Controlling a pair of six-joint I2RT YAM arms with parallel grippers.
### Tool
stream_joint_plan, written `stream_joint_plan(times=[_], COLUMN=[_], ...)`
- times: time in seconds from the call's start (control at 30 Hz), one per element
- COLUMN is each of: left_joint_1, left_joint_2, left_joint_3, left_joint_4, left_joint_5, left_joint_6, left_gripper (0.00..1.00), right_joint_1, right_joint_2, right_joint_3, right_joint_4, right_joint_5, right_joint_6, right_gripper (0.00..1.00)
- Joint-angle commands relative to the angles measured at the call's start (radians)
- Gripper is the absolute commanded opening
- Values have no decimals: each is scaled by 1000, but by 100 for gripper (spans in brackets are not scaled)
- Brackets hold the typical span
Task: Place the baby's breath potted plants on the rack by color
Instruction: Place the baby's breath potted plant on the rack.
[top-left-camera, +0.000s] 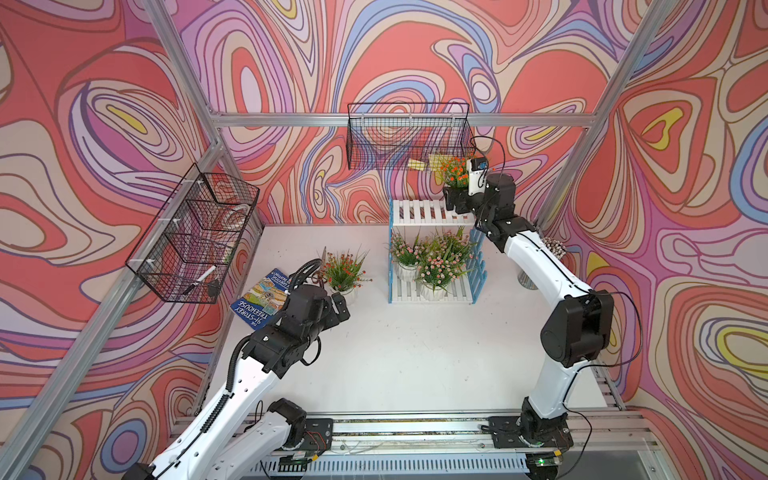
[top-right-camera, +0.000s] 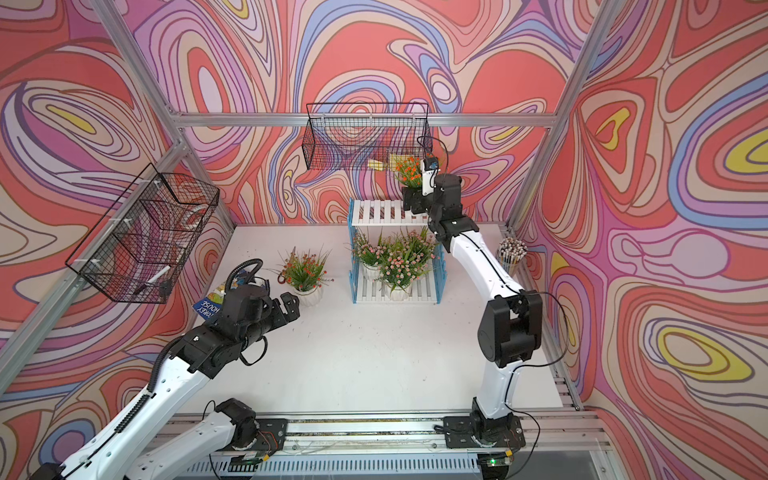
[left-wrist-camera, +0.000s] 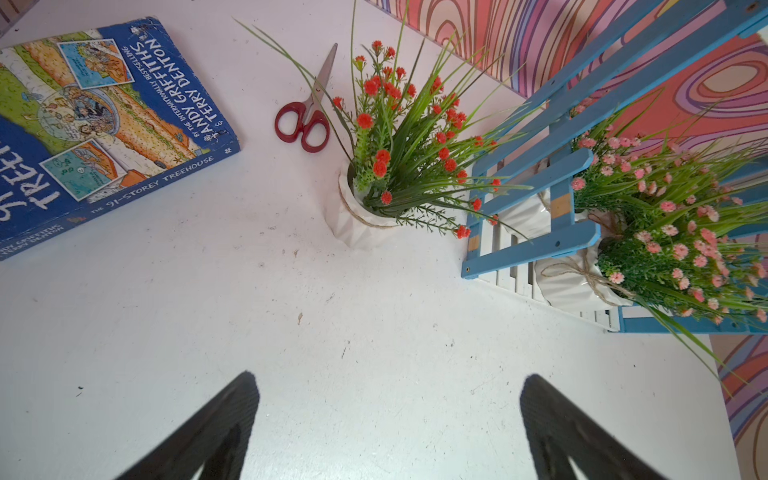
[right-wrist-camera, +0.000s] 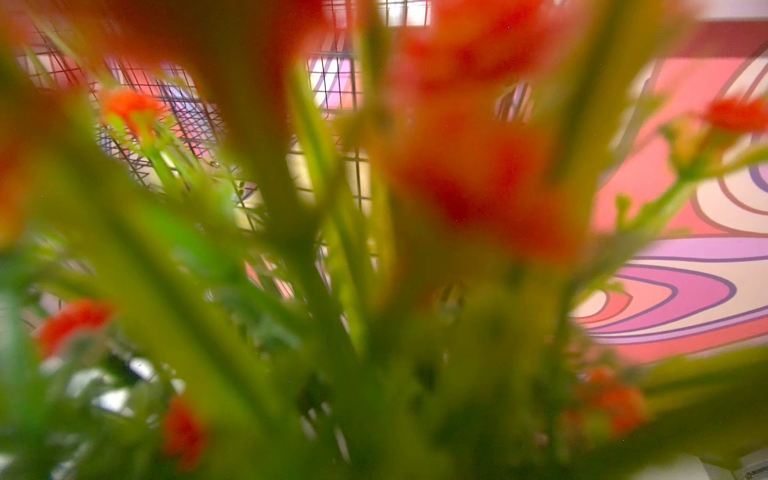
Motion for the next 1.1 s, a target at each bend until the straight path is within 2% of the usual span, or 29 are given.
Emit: stream_joint_plan(times=[0.0,0.87,1.07], left_joint_1=[5,5,5], left_joint_2=[10,22,16], left_joint_3=[-4,-20,-25], left_joint_4=[30,55,56], left_joint_5=[9,30,26], left_joint_6=[-16,-26,-28], left_gripper=[100,100,100], right_joint_1=[-16,-36,-36], right_joint_2=[-42,-18,-22], right_joint_3=[29,90,79], right_joint_4=[-4,-155,-148], right_joint_5=[2,-31,-40], right_joint_6=[-2,31,32], right_gripper=[80,81,96])
